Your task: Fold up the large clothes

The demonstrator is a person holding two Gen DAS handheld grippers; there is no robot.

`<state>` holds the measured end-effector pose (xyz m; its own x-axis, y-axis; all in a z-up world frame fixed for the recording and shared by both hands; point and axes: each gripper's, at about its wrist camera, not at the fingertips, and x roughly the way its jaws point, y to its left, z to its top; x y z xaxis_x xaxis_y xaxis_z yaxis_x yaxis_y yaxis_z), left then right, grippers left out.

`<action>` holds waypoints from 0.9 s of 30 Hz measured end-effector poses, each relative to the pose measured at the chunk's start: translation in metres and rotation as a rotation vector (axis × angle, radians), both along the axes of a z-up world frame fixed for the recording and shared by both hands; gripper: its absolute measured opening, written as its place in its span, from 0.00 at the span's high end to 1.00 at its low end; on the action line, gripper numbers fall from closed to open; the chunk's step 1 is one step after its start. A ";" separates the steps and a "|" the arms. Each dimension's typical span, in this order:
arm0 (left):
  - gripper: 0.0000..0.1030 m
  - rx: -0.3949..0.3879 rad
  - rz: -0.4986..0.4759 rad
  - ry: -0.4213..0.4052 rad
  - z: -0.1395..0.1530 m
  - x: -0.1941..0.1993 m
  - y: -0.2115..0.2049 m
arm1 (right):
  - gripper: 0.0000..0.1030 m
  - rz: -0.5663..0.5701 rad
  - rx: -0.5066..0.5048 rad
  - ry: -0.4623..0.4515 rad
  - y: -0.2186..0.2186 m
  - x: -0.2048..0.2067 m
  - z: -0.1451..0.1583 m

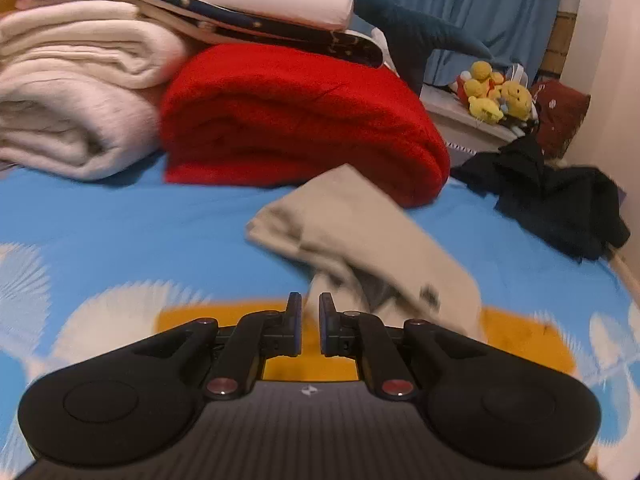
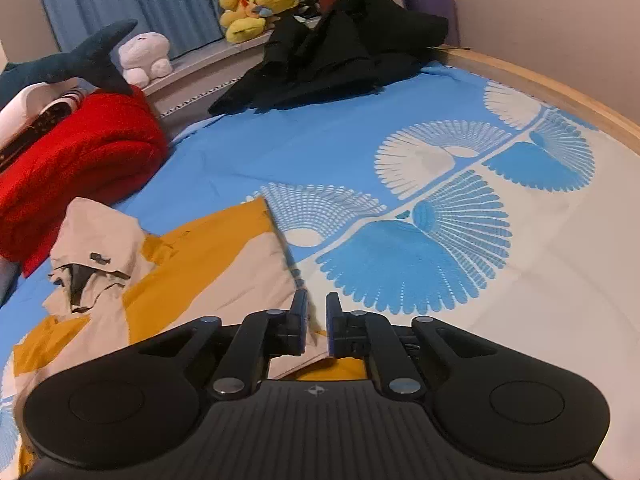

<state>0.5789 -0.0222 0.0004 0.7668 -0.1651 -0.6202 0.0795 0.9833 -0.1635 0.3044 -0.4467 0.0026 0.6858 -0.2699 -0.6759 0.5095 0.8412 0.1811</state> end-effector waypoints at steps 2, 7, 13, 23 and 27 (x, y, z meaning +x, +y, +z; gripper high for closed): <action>0.92 -0.008 0.003 -0.006 -0.001 0.042 -0.011 | 0.91 0.007 0.001 -0.004 0.001 0.001 0.001; 0.74 -0.094 -0.011 0.138 -0.032 0.151 -0.029 | 0.90 0.010 0.034 -0.002 -0.001 0.003 -0.004; 0.25 -0.064 0.133 0.227 -0.073 0.221 -0.037 | 0.90 0.029 0.042 0.005 0.003 0.009 -0.008; 0.97 -0.183 0.184 0.139 -0.080 0.223 -0.043 | 0.90 0.030 0.050 0.008 -0.006 0.011 -0.007; 0.97 -0.178 0.021 -0.076 -0.018 0.140 -0.062 | 0.90 0.034 0.056 -0.020 -0.007 0.008 0.001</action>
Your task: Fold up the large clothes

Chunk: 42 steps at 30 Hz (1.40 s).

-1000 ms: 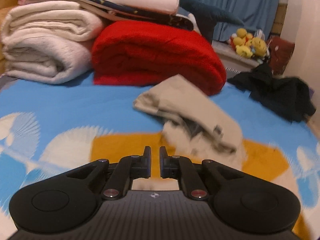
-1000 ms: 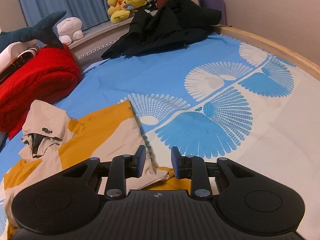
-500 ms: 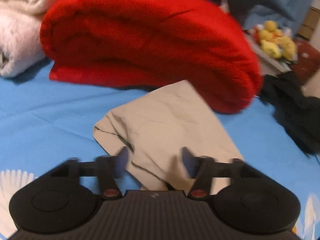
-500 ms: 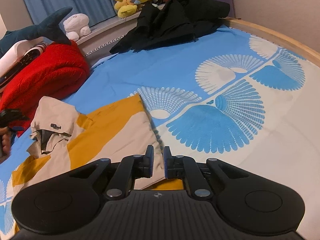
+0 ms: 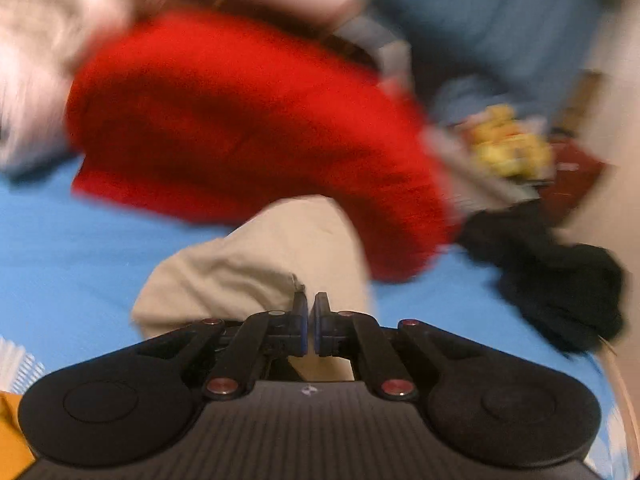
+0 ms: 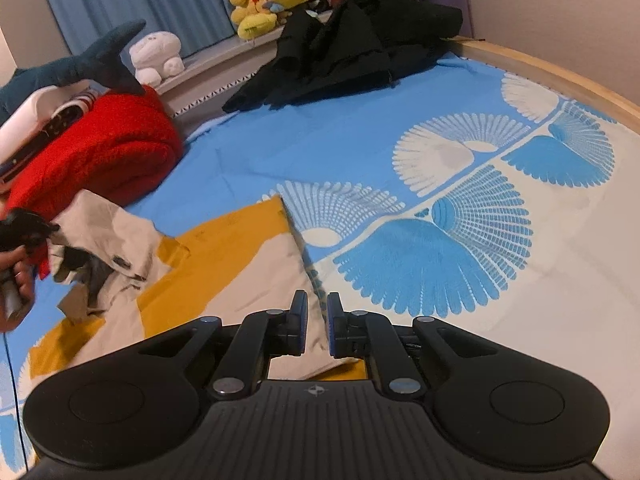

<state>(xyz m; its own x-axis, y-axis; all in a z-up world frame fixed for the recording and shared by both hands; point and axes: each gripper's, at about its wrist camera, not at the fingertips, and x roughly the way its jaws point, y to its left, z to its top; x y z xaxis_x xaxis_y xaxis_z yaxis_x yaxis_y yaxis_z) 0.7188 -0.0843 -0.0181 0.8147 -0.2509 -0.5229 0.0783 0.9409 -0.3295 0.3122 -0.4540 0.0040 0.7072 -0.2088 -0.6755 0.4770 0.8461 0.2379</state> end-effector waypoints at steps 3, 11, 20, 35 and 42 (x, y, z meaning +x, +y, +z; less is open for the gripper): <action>0.97 0.061 -0.133 -0.133 0.035 -0.108 -0.012 | 0.90 0.011 0.017 -0.026 0.001 -0.003 0.006; 0.94 0.272 -0.436 0.214 -0.038 -0.347 -0.042 | 0.90 0.025 0.085 -0.076 0.004 -0.011 0.005; 0.46 0.159 -0.064 0.055 -0.001 -0.298 0.007 | 0.89 0.079 0.206 -0.096 0.020 -0.004 -0.002; 0.28 -0.130 0.047 0.223 -0.073 -0.218 0.070 | 0.58 0.347 0.431 -0.108 0.096 0.045 -0.035; 0.51 -0.266 0.007 0.261 -0.103 -0.215 0.084 | 0.54 0.386 0.426 -0.074 0.118 0.065 -0.051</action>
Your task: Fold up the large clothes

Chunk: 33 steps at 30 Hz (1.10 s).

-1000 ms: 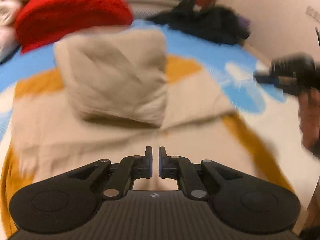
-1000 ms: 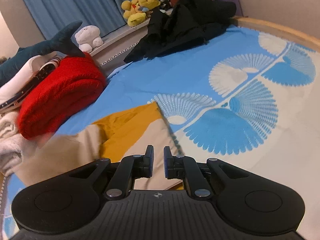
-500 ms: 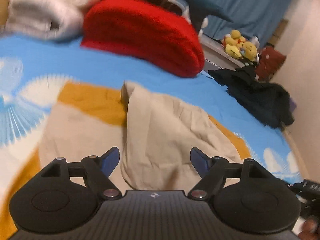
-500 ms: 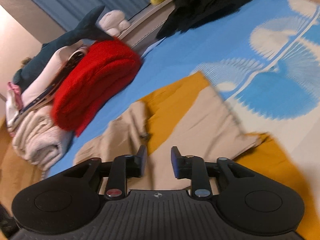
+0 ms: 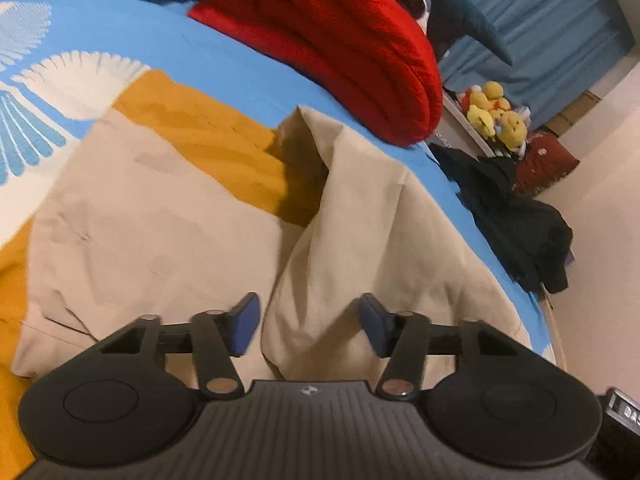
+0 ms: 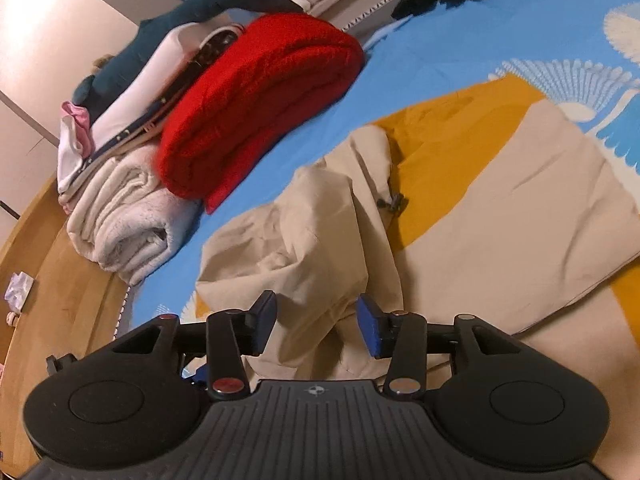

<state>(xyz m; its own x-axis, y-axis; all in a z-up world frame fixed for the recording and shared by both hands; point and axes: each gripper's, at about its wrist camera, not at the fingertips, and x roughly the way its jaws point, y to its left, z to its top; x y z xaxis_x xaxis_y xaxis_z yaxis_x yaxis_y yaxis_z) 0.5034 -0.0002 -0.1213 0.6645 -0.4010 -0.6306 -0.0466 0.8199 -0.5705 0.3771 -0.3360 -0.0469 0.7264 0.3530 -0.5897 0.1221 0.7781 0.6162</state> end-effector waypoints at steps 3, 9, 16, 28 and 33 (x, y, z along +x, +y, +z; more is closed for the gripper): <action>0.90 -0.045 -0.040 0.020 -0.011 0.004 -0.002 | 0.53 0.017 0.022 -0.003 0.006 0.004 -0.007; 0.99 -0.037 -0.028 -0.101 0.027 -0.013 0.007 | 0.96 0.026 0.027 -0.113 0.018 0.001 0.002; 0.98 0.045 -0.060 0.281 -0.027 -0.014 0.002 | 1.00 -0.013 -0.186 0.117 0.032 0.004 -0.029; 0.66 0.212 -0.168 -0.201 0.046 -0.043 -0.038 | 0.61 -0.121 -0.171 0.037 0.014 -0.003 -0.013; 0.80 0.365 -0.255 0.101 -0.011 -0.031 -0.062 | 0.95 -0.145 -0.155 0.126 0.009 0.004 -0.034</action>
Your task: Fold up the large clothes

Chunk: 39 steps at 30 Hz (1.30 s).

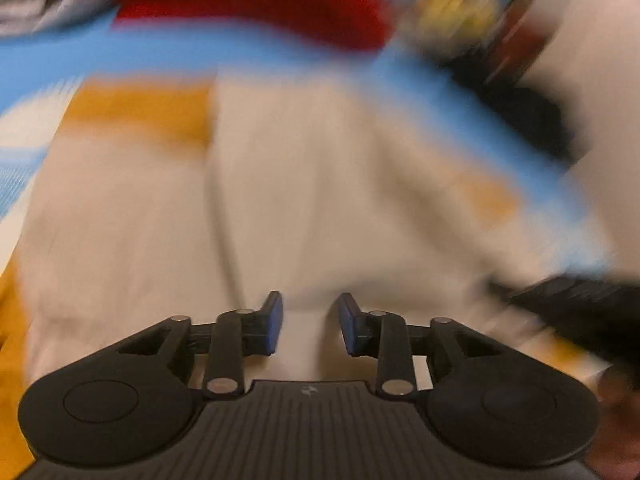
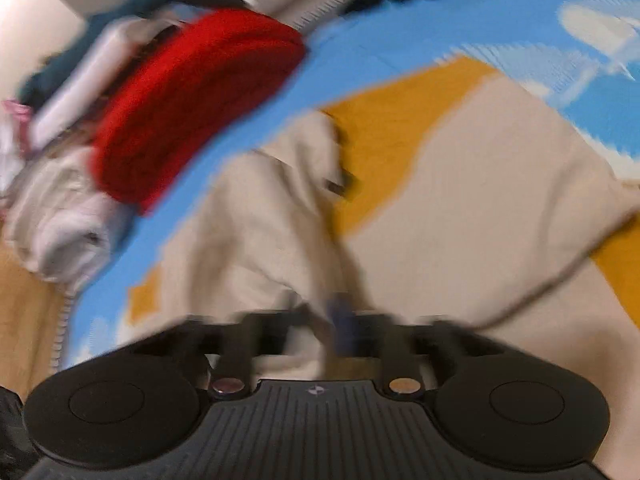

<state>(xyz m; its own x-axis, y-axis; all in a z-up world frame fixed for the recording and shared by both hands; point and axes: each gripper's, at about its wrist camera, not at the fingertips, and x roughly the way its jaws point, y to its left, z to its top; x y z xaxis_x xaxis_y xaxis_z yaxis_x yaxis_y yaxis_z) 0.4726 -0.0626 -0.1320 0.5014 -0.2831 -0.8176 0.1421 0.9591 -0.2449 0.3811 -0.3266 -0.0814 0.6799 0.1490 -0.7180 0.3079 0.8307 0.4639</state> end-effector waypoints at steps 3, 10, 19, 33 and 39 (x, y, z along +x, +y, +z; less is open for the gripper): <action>0.76 0.012 -0.019 -0.044 0.011 -0.010 -0.001 | 0.95 -0.008 -0.053 0.091 0.003 0.006 -0.015; 0.66 0.038 -0.077 -0.063 0.013 -0.024 -0.013 | 0.95 -0.002 -0.188 0.090 0.013 0.009 -0.003; 0.66 0.115 -0.029 -0.096 0.040 -0.045 0.009 | 0.79 0.009 -0.241 0.063 0.016 -0.001 0.011; 0.60 0.166 -0.075 -0.313 0.136 -0.086 0.014 | 0.79 0.038 -0.342 -0.061 0.019 -0.054 0.090; 0.60 0.179 -0.103 -0.446 0.171 -0.149 0.025 | 0.79 0.058 -0.427 -0.149 0.011 -0.106 0.138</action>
